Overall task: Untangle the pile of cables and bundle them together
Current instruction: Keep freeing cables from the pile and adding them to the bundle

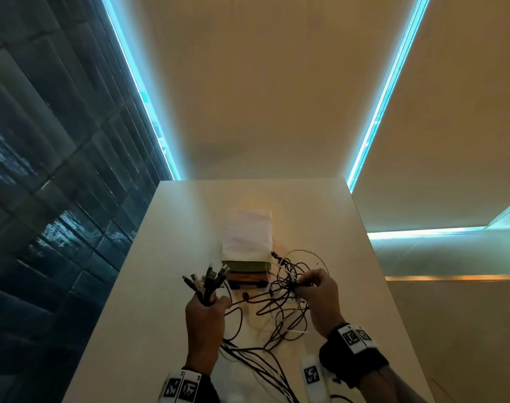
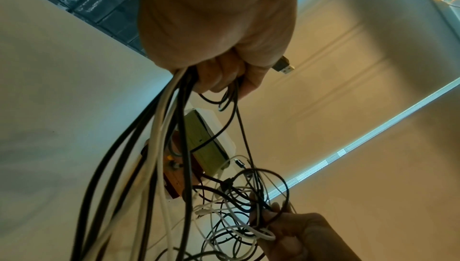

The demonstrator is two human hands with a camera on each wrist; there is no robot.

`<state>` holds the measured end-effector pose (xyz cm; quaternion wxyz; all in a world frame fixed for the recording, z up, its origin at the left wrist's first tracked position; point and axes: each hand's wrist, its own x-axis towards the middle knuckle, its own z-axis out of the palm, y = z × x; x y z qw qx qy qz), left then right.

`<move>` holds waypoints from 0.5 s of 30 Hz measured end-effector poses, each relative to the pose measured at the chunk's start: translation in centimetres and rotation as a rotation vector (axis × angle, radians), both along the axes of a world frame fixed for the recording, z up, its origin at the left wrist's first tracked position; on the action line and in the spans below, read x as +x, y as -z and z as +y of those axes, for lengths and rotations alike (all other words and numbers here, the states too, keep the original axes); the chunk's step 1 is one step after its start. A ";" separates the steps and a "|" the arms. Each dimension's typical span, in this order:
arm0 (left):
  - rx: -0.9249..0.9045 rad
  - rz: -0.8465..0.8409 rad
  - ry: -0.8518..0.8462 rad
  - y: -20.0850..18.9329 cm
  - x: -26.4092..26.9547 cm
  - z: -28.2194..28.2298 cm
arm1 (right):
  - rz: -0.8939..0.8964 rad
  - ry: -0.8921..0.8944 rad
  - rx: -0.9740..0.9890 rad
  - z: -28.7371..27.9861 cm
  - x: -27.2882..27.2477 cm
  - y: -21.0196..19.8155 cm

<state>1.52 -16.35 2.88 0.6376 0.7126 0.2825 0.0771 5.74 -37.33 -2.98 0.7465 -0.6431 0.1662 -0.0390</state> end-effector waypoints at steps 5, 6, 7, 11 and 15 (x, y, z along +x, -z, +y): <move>0.044 -0.041 0.114 -0.9 -0.1 -0.9 | -0.076 -0.053 -0.177 -0.2 0.1 0.0; 0.043 -0.057 0.153 -1.2 0.0 -1.0 | -0.111 -0.079 -0.213 -0.3 0.2 -0.4; 0.042 -0.066 0.191 -1.4 0.1 -1.2 | -0.146 -0.107 -0.235 -0.3 0.2 -0.8; 0.044 -0.027 0.327 -1.3 0.6 -1.9 | -0.249 -0.196 -0.281 0.3 -0.1 -2.7; 0.094 0.035 0.396 -1.1 0.9 -2.3 | -0.305 -0.191 -0.313 0.7 -0.3 -3.7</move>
